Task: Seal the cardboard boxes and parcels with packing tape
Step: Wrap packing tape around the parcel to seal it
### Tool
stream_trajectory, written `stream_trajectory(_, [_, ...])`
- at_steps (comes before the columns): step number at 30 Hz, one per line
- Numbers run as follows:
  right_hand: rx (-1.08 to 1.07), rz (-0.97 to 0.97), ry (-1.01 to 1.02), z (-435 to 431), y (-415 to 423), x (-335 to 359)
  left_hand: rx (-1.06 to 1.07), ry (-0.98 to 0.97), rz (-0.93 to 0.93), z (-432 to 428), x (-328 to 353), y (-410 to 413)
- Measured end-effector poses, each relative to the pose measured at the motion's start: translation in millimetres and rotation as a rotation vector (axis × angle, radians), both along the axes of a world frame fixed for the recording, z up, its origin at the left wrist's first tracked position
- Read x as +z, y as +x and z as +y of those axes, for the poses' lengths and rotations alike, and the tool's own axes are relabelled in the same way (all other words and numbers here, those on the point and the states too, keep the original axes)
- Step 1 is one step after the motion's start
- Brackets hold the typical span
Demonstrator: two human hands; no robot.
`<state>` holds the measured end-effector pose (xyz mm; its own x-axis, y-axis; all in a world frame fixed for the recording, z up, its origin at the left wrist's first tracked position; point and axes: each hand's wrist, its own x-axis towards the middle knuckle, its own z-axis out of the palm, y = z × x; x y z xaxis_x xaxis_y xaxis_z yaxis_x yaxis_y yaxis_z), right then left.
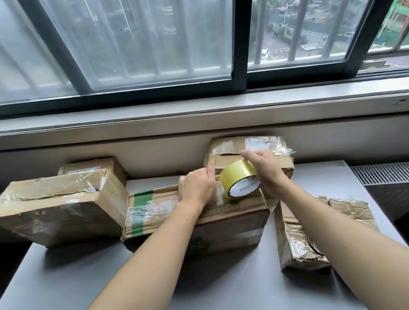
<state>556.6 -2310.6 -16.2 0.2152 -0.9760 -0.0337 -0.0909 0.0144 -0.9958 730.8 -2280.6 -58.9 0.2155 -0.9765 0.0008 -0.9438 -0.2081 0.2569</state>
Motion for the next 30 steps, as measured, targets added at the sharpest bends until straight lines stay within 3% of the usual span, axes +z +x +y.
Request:
stream_trajectory(3, [-0.004, -0.196, 0.177, 4.8, -5.0, -17.7, -0.039, -0.027, -0.114, -5.1, -17.2, -7.7])
stream_trajectory(6, [0.066, -0.093, 0.163, 3.9, 0.1, -16.6, 0.01, -0.067, -0.137, -5.0, -21.6, -2.0])
stream_trajectory(10, [0.075, 0.272, -0.145, -11.4, -12.1, 21.5, -0.055, -0.069, -0.254, -6.4, -17.3, -2.4])
stream_trajectory(13, [0.097, 0.596, -0.318, -19.6, -37.1, 36.8, -0.02, -0.043, -0.222, -7.1, -16.7, -0.3])
stream_trajectory(18, [0.082, 0.985, -0.341, -18.2, -52.1, 9.3, -0.009, -0.051, -0.222, -7.3, -21.7, 0.4])
stream_trajectory(24, [0.065, 1.011, -0.383, -18.7, -56.7, -28.5, -0.001, -0.093, -0.132, -2.1, -19.7, -0.3])
stream_trajectory(30, [0.007, 0.987, -0.227, -10.1, -39.9, -58.3, -0.012, -0.087, -0.081, 7.0, -14.5, -1.3])
